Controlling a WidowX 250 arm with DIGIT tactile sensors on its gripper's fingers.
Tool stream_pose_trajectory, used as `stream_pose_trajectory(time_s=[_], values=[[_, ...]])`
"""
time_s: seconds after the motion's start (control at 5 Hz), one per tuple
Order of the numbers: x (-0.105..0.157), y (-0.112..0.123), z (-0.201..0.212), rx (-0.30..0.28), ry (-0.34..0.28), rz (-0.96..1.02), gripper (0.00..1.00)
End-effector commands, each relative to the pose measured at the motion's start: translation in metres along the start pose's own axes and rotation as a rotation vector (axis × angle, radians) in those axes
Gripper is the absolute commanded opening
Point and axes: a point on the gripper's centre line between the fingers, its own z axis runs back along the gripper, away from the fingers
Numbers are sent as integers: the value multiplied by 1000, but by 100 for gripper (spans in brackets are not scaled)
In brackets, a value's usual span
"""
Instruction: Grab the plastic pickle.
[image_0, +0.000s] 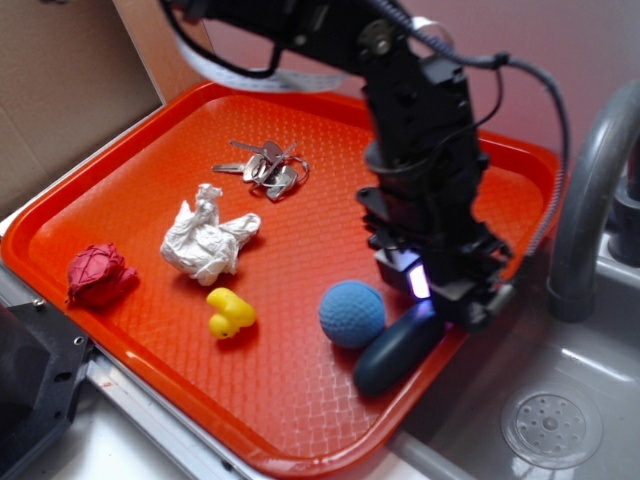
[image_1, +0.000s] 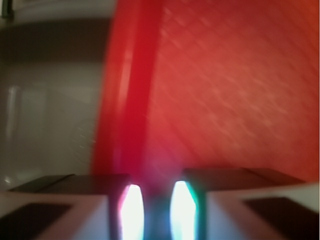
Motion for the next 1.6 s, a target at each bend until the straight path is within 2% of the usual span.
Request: stream_pose_trajectory(time_s=[0.0, 0.2, 0.4, 0.6, 0.8, 1.0, 1.2, 1.4], values=[[-29, 23, 28, -5, -64, 70, 0], [-38, 39, 43, -47, -106, 98, 22], [-42, 38, 47, -72, -112, 165, 100], [-50, 19, 51, -93, -136, 324, 100], [-56, -6, 53, -126, -141, 311, 100], [-60, -27, 52, -76, -148, 310, 100], [-53, -27, 46, -93, -145, 151, 100], [-48, -18, 37, -172, -108, 130, 100]])
